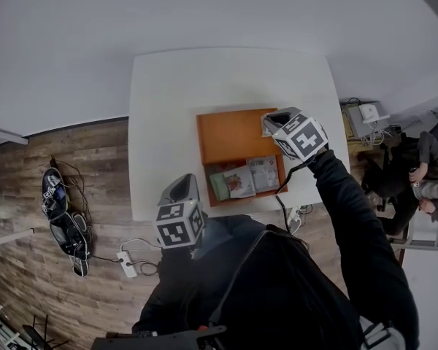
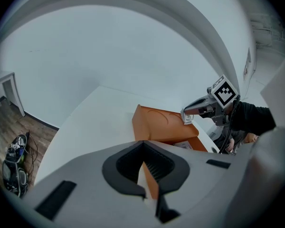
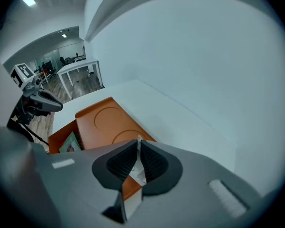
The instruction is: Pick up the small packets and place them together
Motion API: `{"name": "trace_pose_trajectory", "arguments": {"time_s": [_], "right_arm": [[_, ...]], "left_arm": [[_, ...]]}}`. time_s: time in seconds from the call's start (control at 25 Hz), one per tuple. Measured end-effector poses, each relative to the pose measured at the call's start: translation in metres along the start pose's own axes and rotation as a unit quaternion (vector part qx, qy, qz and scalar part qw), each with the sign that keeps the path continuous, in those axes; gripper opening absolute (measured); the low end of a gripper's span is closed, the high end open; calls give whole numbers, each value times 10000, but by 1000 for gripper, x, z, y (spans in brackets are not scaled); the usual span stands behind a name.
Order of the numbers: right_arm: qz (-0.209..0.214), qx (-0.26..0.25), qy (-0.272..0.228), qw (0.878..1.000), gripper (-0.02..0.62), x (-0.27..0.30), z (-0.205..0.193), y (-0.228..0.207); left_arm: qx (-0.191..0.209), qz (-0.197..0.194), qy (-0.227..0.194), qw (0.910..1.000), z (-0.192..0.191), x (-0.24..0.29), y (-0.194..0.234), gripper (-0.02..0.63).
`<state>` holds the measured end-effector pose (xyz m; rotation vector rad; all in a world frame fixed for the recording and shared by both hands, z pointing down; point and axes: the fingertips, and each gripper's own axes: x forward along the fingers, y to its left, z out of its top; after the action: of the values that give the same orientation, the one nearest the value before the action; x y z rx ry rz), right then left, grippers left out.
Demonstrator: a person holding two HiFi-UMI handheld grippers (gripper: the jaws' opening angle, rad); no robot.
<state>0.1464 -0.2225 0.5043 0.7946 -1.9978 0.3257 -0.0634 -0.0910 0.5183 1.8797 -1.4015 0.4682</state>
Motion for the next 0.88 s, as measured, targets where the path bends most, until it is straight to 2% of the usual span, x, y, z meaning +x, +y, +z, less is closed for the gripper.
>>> {"name": "trace_pose_trajectory", "arguments": {"time_s": [0.2, 0.32, 0.44, 0.56, 0.64, 0.76, 0.88], "right_arm": [[60, -34, 88, 9999, 26, 10, -2, 1], [-41, -12, -76, 10000, 31, 8, 0, -2], [11, 28, -187, 9998, 72, 2, 2, -3], [127, -81, -208, 9997, 143, -6, 3, 0], [133, -138, -338, 9992, 143, -17, 9, 1], [251, -285, -568, 9977, 143, -35, 22, 14], [588, -527, -655, 9947, 143, -47, 26, 45]], "left_arm": [[-6, -1, -5, 10000, -1, 0, -1, -2], [17, -19, -2, 10000, -2, -1, -4, -2], [38, -43, 14, 10000, -4, -2, -7, -2], [62, -81, 21, 9999, -5, -2, -10, -2], [82, -104, 21, 9999, -4, -2, -12, -2], [100, -123, 12, 9999, -4, -2, -13, -2], [97, -135, 13, 9999, -5, -2, -15, -2]]}}
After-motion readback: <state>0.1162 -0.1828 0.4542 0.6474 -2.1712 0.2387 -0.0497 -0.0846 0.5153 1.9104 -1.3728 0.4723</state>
